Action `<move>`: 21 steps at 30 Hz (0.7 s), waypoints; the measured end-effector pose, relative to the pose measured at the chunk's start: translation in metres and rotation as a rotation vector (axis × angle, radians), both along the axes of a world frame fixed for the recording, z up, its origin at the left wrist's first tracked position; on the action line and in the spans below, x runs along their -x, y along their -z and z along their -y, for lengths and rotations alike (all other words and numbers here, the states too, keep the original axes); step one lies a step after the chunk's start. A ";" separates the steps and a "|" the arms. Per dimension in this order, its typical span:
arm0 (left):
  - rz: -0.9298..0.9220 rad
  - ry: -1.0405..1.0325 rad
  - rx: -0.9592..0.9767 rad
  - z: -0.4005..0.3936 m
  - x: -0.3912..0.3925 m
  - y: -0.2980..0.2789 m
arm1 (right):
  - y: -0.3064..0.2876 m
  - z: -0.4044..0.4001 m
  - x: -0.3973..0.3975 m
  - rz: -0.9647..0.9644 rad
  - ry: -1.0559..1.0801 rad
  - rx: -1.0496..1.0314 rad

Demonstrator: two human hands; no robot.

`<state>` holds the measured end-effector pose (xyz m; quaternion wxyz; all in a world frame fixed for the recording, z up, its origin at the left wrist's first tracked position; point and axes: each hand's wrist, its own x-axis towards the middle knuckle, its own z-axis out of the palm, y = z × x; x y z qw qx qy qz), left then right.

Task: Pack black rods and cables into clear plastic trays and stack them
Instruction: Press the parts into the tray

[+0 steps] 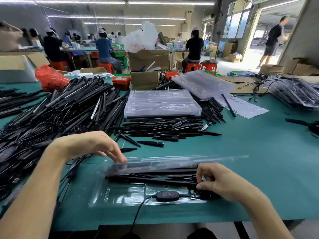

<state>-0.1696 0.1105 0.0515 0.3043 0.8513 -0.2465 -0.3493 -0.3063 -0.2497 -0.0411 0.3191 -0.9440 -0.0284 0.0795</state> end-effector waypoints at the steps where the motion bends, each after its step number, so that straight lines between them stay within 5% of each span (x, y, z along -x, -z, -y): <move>1: 0.045 -0.018 -0.118 0.011 0.005 -0.002 | 0.000 -0.001 0.000 -0.022 0.020 0.013; 7: 0.244 0.057 -0.449 0.062 0.030 0.021 | 0.001 -0.001 0.002 0.033 0.076 0.019; 18: 0.411 -0.183 -0.325 0.077 0.056 0.089 | 0.002 0.015 0.026 0.100 0.022 -0.120; 21: 0.442 -0.194 -0.329 0.076 0.057 0.093 | -0.001 0.029 0.033 0.074 0.030 -0.344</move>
